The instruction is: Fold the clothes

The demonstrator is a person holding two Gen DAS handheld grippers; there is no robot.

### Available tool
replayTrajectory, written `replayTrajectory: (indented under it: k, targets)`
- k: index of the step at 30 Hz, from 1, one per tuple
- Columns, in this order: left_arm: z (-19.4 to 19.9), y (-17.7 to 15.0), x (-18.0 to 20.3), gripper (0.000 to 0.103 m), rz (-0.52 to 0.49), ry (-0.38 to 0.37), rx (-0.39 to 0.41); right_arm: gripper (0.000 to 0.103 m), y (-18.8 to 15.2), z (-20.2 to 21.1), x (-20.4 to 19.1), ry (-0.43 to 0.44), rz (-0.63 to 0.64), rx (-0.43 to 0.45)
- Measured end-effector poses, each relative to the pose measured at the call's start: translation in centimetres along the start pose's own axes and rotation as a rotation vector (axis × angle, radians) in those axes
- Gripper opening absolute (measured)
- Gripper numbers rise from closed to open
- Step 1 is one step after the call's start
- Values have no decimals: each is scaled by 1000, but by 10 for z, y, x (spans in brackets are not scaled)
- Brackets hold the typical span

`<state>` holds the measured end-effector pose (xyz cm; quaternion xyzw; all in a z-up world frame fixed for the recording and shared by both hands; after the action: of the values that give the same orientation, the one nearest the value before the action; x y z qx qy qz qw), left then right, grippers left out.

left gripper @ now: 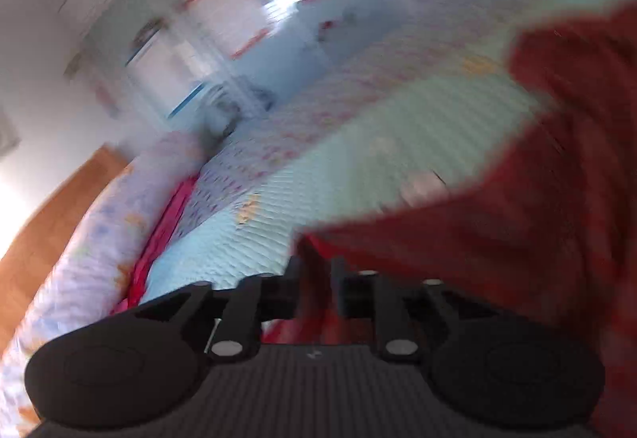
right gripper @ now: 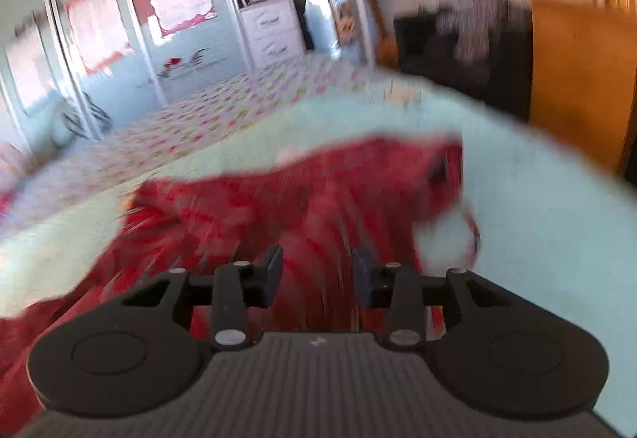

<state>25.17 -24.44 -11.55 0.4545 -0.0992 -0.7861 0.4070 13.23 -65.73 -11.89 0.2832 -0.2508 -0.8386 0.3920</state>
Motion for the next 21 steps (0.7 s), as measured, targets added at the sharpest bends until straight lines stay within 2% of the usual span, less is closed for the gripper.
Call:
replayTrajectory:
  k: [3,5,7,10,14,16,17,21]
  targets:
    - [17,-44,32,38,-181,-23,52,45,-55,20,22,103,-81,-63]
    - [21,-57,43,40,-259,-2,90,45,-92,34,36,171,-135,-105]
    - [25,-70,54,46,-334,22,127,45,-119,45,41,164,-149,-123]
    - [25,-73,58,48,-381,63,155,45,-141,58,41,148,-153,-119]
    - [43,-77,53,48,-407,-20,153,45,-160,69,42,119,-117,-98]
    - [53,-84,60,53,-447,-51,150,46,-174,71,49,120,-104,-99]
    - [50,-86,66,59,-478,-32,146,46,-177,71,48,130,-103,-112]
    - [25,-85,78,60,-576,28,108,46,-189,67,40,168,-91,-153]
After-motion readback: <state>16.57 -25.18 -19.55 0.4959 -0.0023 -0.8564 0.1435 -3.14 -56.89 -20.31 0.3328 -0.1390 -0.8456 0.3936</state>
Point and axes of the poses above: each gripper's, at about its wrist camera, not at the fingertips, and z roughly against the way its jaws point, x to its right, y to its top, the point moved 2 cm from there along -z, roughly the way its jaws point, and after that the axes turned 13 degrees about -x, right-handed, at the moved point
